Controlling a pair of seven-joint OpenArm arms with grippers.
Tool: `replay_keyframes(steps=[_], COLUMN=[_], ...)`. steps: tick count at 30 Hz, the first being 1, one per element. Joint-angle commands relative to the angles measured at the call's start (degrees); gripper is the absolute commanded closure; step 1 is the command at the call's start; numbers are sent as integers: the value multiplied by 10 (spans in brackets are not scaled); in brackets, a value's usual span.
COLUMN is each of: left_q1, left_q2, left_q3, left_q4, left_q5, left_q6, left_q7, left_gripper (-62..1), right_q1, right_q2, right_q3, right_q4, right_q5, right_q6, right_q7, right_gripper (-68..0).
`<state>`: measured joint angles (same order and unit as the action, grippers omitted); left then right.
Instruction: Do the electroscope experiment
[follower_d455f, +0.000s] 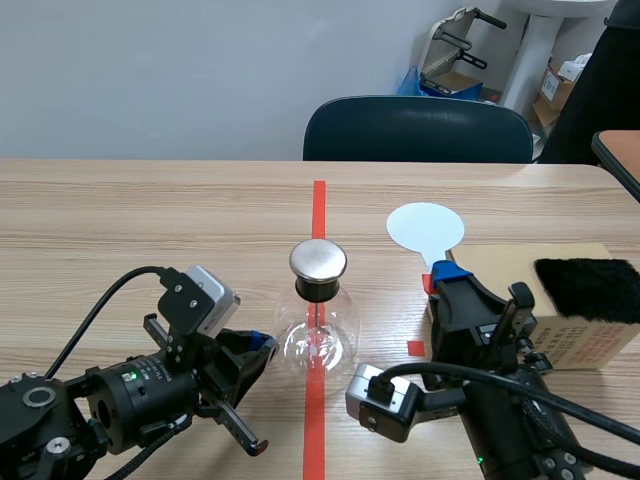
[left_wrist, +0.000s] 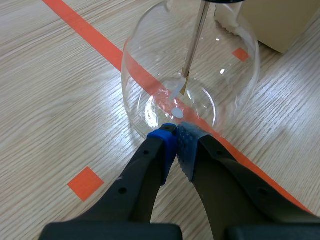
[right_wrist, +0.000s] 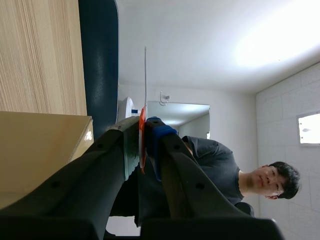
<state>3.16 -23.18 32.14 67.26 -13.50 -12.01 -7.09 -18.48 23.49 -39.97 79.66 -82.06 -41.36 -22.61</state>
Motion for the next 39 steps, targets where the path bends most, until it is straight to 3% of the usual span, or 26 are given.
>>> replay_keyframes(steps=[1, 39], left_q1=[0, 8], left_q2=[3, 1], left_q3=[0, 0], left_q4=[10, 10], left_q5=[-4, -3], left_q6=[-2, -1], left_q7=[-6, -9], left_gripper=[-17, -17], right_q1=[4, 4], right_q2=[3, 3], right_q3=[2, 2], right_q4=[13, 13], right_q5=[-2, -2], right_q6=[-35, -35], right_q7=[-4, -4], right_gripper=[-15, -15])
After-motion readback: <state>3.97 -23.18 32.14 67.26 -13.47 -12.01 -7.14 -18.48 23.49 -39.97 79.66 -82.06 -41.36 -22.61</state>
